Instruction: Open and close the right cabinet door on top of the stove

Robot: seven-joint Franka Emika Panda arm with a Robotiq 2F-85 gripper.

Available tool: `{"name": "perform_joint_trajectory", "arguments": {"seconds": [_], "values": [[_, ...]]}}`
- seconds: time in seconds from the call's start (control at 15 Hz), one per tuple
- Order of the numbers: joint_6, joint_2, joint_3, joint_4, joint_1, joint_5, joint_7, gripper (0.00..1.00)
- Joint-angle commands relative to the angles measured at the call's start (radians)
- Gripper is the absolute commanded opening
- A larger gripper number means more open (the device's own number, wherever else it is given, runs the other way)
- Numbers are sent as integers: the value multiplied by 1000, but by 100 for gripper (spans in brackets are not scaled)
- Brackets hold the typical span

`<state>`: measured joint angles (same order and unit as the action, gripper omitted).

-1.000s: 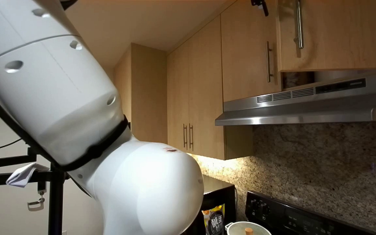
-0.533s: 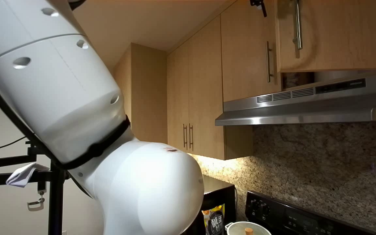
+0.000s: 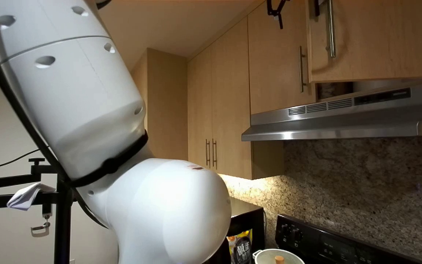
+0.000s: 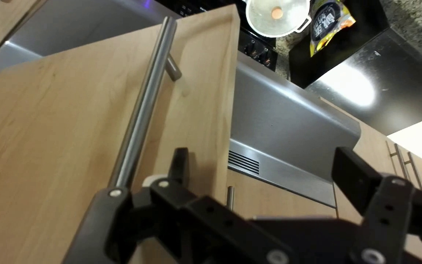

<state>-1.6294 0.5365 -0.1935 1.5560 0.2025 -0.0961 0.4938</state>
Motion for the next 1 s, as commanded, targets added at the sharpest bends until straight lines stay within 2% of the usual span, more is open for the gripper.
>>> {"name": "perform_joint_trajectory", "arguments": {"seconds": [0.0,0.47,0.73,0.93], "values": [[42,-57,2,-62,2,-67,51,100],[39,-125,27,-103,-12,-136,33,100],[2,-183,61,-129,-27,-121,6,100],[-74,-217,78,-148,-41,-142,-52,100]]}}
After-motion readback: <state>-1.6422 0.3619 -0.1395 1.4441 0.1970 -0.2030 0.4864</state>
